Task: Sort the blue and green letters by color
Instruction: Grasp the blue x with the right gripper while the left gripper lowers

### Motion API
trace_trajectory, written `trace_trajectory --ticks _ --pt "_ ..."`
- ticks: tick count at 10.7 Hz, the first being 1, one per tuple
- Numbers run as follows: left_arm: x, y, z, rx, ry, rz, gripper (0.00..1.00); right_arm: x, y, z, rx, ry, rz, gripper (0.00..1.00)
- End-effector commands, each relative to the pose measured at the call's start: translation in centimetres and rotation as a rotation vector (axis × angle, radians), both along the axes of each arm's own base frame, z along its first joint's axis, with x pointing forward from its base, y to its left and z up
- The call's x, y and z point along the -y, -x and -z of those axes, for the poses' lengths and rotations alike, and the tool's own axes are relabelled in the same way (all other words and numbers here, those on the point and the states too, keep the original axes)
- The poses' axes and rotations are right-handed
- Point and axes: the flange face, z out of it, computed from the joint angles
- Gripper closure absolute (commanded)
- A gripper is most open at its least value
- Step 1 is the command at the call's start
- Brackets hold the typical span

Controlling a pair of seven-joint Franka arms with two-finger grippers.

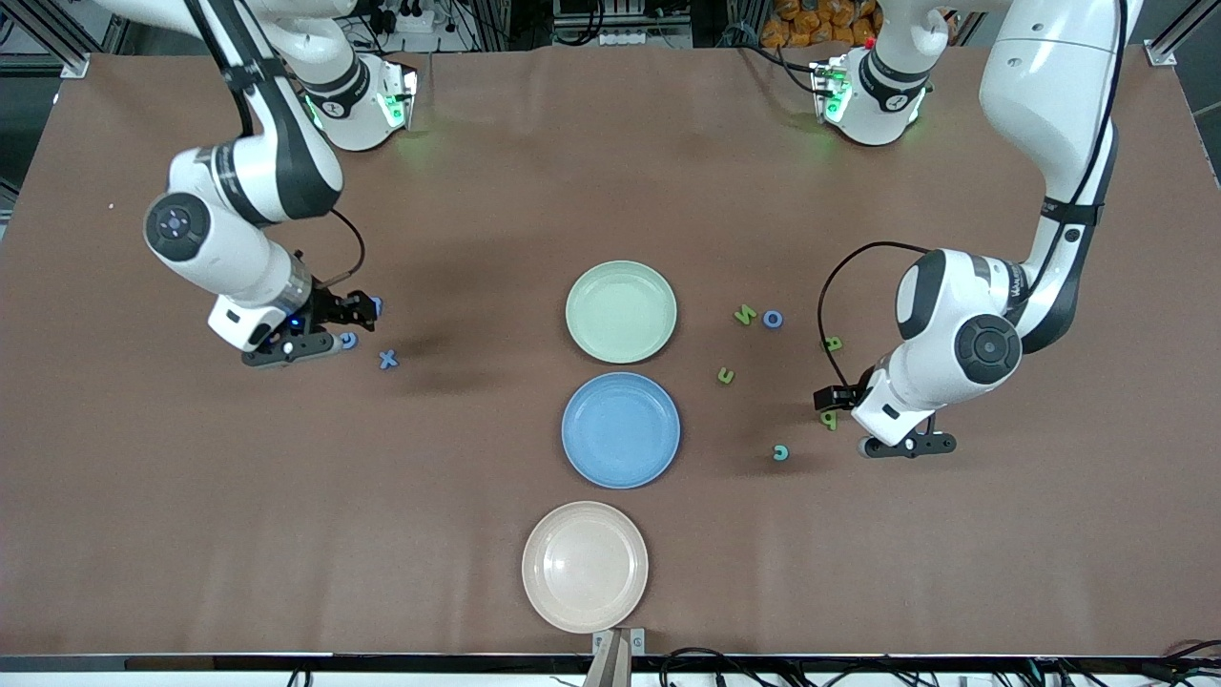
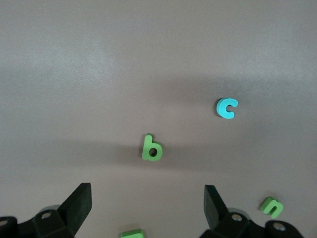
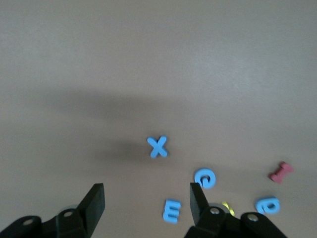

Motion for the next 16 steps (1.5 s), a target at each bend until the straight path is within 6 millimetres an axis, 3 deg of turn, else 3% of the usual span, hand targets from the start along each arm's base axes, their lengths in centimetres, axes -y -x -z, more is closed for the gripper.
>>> trace_trajectory --ticks 1,4,6,10,16 --pt "0.6 -0.5 1.5 0.032 -0.038 -0.018 0.0 -1.1 0.1 5.1 0.026 -0.035 0.049 0.28" --pt "0.9 -0.5 2.8 0.053 -0.102 -0.022 0.0 -2.7 0.6 6.7 0.032 -0.01 0.076 0.32" --pt "0.9 -0.7 3.0 0.068 -0.094 -0.031 0.0 -2.9 0.7 9.3 0.045 0.051 0.03 0.32" --pt "0.8 -0.6 4.6 0.071 -0.082 -0.046 0.0 -2.9 0.8 12.7 0.057 0.042 0.02 0.32" --pt "0.7 0.7 6.9 0.104 -0.061 -0.043 0.0 -1.4 0.3 13.5 0.078 0.071 -0.011 0.32"
